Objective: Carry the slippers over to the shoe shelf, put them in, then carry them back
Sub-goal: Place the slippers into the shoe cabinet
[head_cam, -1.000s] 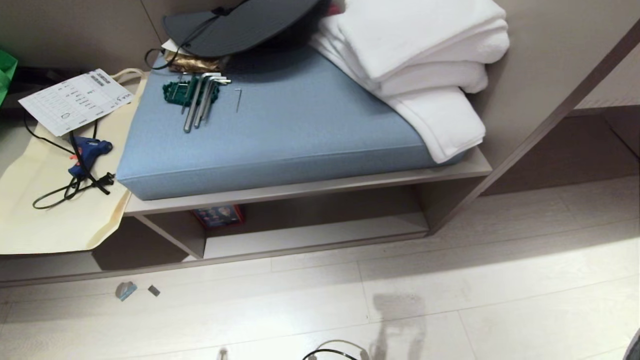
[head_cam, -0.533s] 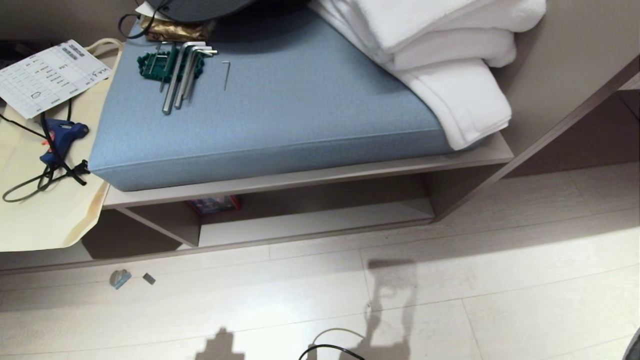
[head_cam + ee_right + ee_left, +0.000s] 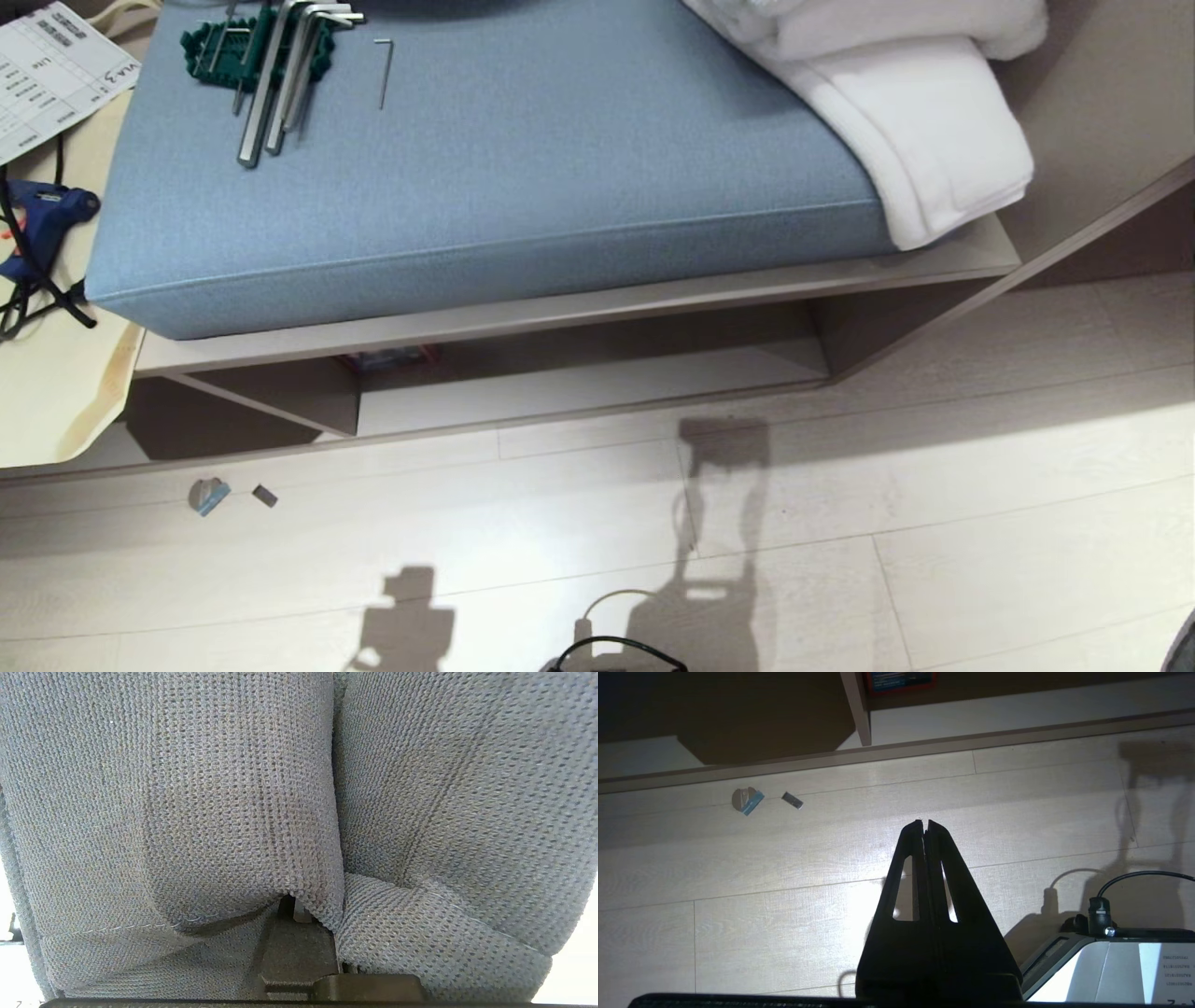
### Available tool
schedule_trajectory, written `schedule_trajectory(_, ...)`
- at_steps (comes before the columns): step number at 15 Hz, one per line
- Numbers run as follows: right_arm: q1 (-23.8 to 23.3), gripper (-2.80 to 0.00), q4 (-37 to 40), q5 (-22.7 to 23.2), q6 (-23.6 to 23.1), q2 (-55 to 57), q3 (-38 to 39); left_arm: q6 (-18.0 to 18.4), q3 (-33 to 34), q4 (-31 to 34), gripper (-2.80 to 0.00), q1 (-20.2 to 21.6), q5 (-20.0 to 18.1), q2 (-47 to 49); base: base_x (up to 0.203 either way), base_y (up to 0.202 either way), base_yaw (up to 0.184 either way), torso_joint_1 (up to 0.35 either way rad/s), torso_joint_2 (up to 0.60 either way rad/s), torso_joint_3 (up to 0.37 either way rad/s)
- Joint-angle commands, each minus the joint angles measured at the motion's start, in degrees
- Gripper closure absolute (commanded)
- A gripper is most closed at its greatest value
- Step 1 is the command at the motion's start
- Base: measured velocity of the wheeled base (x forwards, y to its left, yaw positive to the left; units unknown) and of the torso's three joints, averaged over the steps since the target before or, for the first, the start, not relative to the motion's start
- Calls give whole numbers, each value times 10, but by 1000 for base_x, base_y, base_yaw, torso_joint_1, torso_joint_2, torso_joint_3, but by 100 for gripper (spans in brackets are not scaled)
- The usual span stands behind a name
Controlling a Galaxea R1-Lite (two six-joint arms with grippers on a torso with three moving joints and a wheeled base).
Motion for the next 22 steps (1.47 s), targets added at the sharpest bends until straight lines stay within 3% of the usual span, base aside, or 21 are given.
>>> schedule_trajectory(1,0,0,0,0,0,0,1,0,0,0,0,0,0,0,0,0,0,0,2,-200)
schedule_trajectory(22,0,0,0,0,0,0,1,0,0,0,0,0,0,0,0,0,0,1,3,-199)
